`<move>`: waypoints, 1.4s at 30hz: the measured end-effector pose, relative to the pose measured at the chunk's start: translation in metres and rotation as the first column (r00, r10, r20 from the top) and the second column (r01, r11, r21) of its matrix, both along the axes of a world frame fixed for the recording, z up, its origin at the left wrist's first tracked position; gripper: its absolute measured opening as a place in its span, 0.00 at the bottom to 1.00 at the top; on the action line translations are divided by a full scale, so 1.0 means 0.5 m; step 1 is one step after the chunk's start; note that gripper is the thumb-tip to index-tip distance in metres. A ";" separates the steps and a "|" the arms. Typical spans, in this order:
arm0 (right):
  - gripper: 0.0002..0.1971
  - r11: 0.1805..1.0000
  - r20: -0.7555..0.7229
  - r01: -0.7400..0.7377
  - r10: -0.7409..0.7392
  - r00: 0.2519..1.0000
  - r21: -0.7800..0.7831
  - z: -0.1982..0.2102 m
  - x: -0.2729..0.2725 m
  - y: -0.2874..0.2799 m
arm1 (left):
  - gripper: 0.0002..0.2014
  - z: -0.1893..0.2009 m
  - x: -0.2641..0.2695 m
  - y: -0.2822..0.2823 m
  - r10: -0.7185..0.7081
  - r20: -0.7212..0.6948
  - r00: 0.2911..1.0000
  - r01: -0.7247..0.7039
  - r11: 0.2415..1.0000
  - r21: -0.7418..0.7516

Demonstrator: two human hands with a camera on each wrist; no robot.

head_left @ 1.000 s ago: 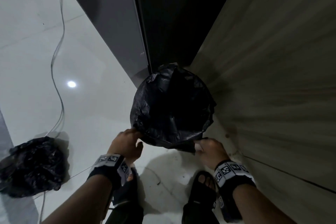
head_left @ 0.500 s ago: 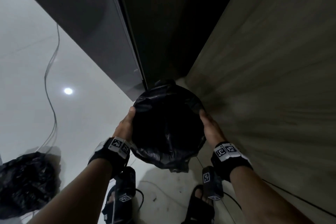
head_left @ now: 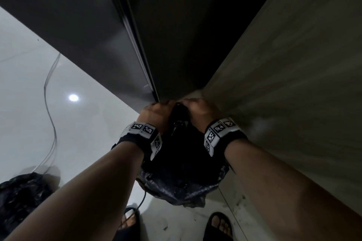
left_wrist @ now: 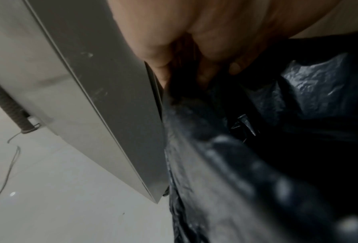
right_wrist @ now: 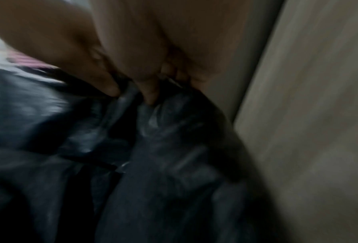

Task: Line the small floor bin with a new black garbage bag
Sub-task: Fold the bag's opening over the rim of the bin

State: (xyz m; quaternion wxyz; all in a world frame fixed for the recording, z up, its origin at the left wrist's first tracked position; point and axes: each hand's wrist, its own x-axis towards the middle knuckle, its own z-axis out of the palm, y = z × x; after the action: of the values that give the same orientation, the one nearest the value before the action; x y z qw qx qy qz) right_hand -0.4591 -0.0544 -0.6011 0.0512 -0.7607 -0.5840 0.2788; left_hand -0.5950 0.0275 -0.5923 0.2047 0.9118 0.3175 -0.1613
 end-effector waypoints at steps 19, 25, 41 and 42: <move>0.29 0.629 -0.200 0.607 -0.756 0.623 -0.486 0.013 -0.040 -0.299 | 0.31 0.002 -0.171 -0.155 0.624 -0.082 0.777 -0.601 0.699 -0.387; 0.24 0.925 0.043 0.372 -0.376 0.926 0.081 0.052 -0.070 -0.239 | 0.26 0.046 -0.099 -0.184 -0.011 0.091 0.996 0.009 1.000 0.025; 0.26 0.891 -0.146 0.276 -0.346 0.927 -0.361 0.021 -0.096 -0.091 | 0.27 -0.027 -0.171 -0.325 -0.486 -0.436 0.757 0.261 0.838 -0.480; 0.26 0.891 -0.159 0.278 -0.353 0.922 -0.359 0.025 -0.092 -0.094 | 0.29 -0.020 -0.167 -0.321 -0.473 -0.443 0.762 0.234 0.838 -0.493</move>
State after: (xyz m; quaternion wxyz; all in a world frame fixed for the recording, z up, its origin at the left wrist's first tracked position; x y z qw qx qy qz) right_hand -0.5051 -0.1013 -0.5886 0.0325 -0.8078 -0.3876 0.4429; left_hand -0.6786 -0.1331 -0.6023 0.2558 0.8068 0.1393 -0.5140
